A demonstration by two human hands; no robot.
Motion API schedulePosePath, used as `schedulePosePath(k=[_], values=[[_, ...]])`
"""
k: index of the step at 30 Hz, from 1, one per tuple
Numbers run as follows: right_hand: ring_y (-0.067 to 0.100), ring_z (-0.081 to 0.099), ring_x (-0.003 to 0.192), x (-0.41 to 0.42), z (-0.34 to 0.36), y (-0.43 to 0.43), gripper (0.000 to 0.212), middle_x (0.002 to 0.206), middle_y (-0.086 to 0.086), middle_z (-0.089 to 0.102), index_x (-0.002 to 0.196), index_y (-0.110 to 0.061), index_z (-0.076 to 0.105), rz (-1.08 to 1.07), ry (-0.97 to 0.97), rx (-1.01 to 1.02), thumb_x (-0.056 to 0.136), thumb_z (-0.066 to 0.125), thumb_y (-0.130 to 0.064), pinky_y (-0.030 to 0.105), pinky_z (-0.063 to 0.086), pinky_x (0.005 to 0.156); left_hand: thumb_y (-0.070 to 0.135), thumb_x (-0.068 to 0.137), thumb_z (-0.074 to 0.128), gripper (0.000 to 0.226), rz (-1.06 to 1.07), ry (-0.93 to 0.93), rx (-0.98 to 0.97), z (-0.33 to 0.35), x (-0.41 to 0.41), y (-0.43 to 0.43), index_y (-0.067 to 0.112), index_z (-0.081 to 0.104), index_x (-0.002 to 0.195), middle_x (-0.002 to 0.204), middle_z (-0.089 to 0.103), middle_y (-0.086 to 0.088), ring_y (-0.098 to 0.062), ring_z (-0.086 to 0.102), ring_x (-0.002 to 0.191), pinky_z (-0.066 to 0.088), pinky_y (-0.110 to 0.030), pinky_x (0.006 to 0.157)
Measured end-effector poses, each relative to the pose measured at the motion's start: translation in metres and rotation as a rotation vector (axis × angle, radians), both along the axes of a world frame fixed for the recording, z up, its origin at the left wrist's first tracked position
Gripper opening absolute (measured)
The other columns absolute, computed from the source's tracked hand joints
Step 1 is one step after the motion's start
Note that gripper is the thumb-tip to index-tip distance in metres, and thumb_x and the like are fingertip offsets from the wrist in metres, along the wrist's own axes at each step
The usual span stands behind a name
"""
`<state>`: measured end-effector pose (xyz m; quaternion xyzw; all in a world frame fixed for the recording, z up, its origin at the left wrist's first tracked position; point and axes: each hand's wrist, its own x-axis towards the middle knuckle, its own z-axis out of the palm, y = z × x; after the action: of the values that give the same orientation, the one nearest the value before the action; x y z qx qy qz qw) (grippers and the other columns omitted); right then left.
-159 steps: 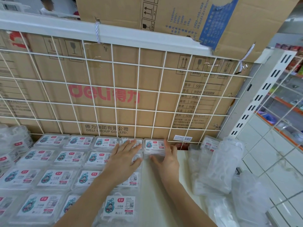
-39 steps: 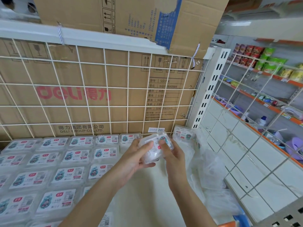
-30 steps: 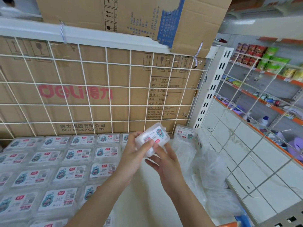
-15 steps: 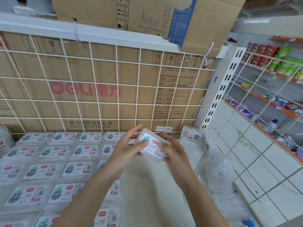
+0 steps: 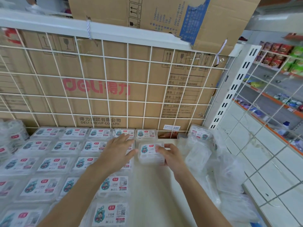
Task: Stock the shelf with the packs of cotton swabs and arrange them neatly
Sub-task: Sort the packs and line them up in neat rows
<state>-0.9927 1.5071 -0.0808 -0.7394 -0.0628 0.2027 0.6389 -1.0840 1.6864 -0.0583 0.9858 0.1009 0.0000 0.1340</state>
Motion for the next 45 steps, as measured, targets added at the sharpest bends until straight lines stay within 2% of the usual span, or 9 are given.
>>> schedulePosePath(k=[5, 11, 14, 20, 24, 28, 37, 42, 45], values=[[0.02, 0.067, 0.079, 0.006, -0.02, 0.018, 0.026, 0.092, 0.011, 0.071, 0.104, -0.011, 0.062, -0.031, -0.054, -0.04, 0.086, 0.066, -0.03, 0.029, 0.05, 0.067, 0.069, 0.063, -0.012, 0.097, -0.056, 0.015, -0.009, -0.017, 0.0, 0.005, 0.031, 0.011, 0.15, 0.159, 0.0, 0.006, -0.01, -0.006, 0.145, -0.009, -0.033, 0.115], [0.001, 0.065, 0.088, -0.009, -0.021, 0.017, 0.034, 0.099, -0.008, 0.069, 0.109, -0.032, 0.054, 0.032, -0.248, -0.006, 0.081, 0.072, -0.026, 0.016, 0.049, 0.072, 0.05, 0.099, 0.017, 0.054, -0.042, -0.019, 0.006, -0.019, -0.002, 0.005, 0.033, 0.008, 0.15, 0.159, -0.003, 0.007, -0.009, -0.009, 0.145, -0.011, -0.031, 0.114], [-0.007, 0.051, 0.099, -0.017, -0.028, 0.011, 0.075, 0.113, -0.022, 0.051, 0.124, -0.039, 0.04, 0.203, -0.491, -0.204, 0.068, 0.083, -0.014, 0.005, 0.039, 0.077, 0.038, 0.103, 0.02, 0.049, -0.043, -0.031, 0.007, -0.019, -0.003, 0.005, 0.032, 0.007, 0.15, 0.159, -0.003, 0.007, -0.009, -0.008, 0.145, -0.012, -0.031, 0.114], [0.012, 0.055, 0.1, -0.014, -0.042, 0.016, 0.072, 0.119, -0.002, 0.042, 0.131, -0.038, 0.044, 0.1, -0.649, -0.301, 0.07, 0.08, -0.023, 0.03, 0.05, 0.089, 0.041, 0.094, 0.006, 0.056, -0.047, -0.031, 0.005, -0.021, -0.002, 0.006, 0.032, 0.006, 0.15, 0.159, -0.004, 0.007, -0.009, -0.008, 0.145, -0.015, -0.028, 0.111], [0.012, 0.054, 0.101, -0.014, -0.042, 0.023, 0.072, 0.118, -0.001, 0.042, 0.127, -0.044, 0.041, 0.054, -0.624, -0.287, 0.071, 0.08, -0.022, 0.029, 0.048, 0.092, 0.04, 0.091, 0.005, 0.06, -0.046, -0.041, -0.001, -0.023, -0.002, 0.008, 0.032, 0.006, 0.15, 0.159, -0.003, 0.007, -0.009, -0.009, 0.145, -0.014, -0.029, 0.112], [0.01, 0.049, 0.105, -0.016, -0.041, 0.023, 0.076, 0.118, -0.004, 0.038, 0.136, -0.033, 0.043, 0.066, -0.623, -0.333, 0.071, 0.081, -0.032, 0.022, 0.044, 0.09, 0.034, 0.099, 0.012, 0.051, -0.046, -0.056, -0.011, -0.024, -0.002, 0.007, 0.032, 0.006, 0.15, 0.159, -0.003, 0.007, -0.009, -0.009, 0.144, -0.014, -0.029, 0.113], [0.016, 0.05, 0.11, -0.018, -0.045, 0.027, 0.075, 0.125, 0.001, 0.038, 0.14, -0.03, 0.039, 0.036, -0.689, -0.407, 0.075, 0.076, -0.039, 0.025, 0.047, 0.087, 0.042, 0.081, 0.0, 0.07, -0.043, -0.061, -0.013, -0.024, -0.001, 0.008, 0.033, 0.007, 0.15, 0.159, -0.002, 0.007, -0.009, -0.007, 0.145, -0.014, -0.029, 0.112], [0.026, 0.054, 0.103, -0.02, -0.047, 0.031, 0.08, 0.124, 0.008, 0.043, 0.143, -0.023, 0.035, 0.026, -0.796, -0.532, 0.074, 0.074, -0.037, 0.032, 0.049, 0.074, 0.042, 0.08, 0.001, 0.07, -0.033, -0.065, -0.026, -0.024, -0.001, 0.008, 0.034, 0.008, 0.15, 0.159, -0.001, 0.008, -0.008, -0.006, 0.145, -0.014, -0.028, 0.112], [0.026, 0.049, 0.112, -0.021, -0.045, 0.031, 0.086, 0.129, 0.008, 0.04, 0.147, -0.024, 0.027, 0.056, -0.776, -0.571, 0.076, 0.071, -0.042, 0.035, 0.05, 0.081, 0.043, 0.08, 0.0, 0.07, -0.034, -0.069, -0.013, -0.025, -0.001, 0.009, 0.035, 0.009, 0.149, 0.159, 0.001, 0.008, -0.008, -0.005, 0.145, -0.014, -0.026, 0.111]])
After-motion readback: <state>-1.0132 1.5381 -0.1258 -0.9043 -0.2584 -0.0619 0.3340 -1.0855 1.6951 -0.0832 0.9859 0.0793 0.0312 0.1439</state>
